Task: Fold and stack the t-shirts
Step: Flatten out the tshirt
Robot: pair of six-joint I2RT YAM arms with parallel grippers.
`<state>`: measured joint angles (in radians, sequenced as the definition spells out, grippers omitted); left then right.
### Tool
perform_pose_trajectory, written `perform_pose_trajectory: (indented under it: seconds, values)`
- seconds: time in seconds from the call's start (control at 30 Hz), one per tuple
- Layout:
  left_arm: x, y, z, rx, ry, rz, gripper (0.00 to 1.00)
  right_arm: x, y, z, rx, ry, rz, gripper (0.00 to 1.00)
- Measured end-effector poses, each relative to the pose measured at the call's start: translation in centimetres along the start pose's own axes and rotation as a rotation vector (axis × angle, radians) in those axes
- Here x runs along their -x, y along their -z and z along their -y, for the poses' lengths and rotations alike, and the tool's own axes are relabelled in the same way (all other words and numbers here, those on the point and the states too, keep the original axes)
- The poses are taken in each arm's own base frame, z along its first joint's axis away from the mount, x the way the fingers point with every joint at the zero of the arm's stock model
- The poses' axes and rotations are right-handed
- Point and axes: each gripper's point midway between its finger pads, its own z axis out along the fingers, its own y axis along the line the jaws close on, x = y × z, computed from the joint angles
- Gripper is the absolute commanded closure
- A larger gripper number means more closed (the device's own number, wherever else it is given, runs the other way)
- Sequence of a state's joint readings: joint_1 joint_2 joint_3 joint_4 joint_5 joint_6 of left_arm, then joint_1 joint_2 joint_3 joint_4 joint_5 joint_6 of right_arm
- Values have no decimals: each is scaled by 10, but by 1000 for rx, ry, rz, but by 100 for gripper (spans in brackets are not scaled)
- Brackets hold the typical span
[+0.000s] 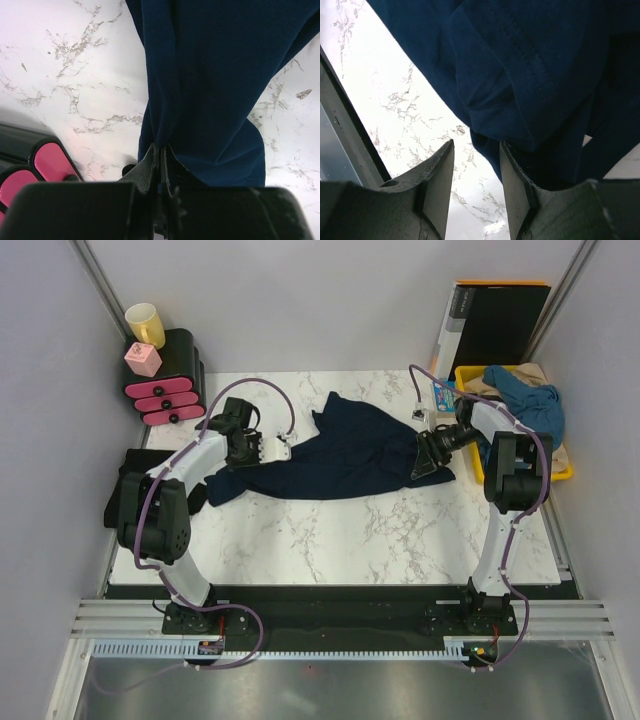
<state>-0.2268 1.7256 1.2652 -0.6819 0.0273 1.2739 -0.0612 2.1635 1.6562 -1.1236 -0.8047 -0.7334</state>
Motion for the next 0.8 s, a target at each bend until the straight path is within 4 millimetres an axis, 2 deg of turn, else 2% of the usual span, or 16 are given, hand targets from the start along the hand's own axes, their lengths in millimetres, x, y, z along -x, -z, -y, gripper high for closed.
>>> perform_pose_trajectory:
  seconds: [0.3,0.5,0.67,0.8]
  values:
    - [8,4,-7,18,-11,10,98,-26,0,-5,43,-57,-31,52]
    - [15,6,-12,31,-23,20,98,-20,2,2,40,-65,-8,52]
    - [17,3,-13,25,-28,19,98,-9,-5,15,42,-76,23,52]
    - [17,2,-12,23,-28,19,98,-5,-10,18,49,-87,40,53]
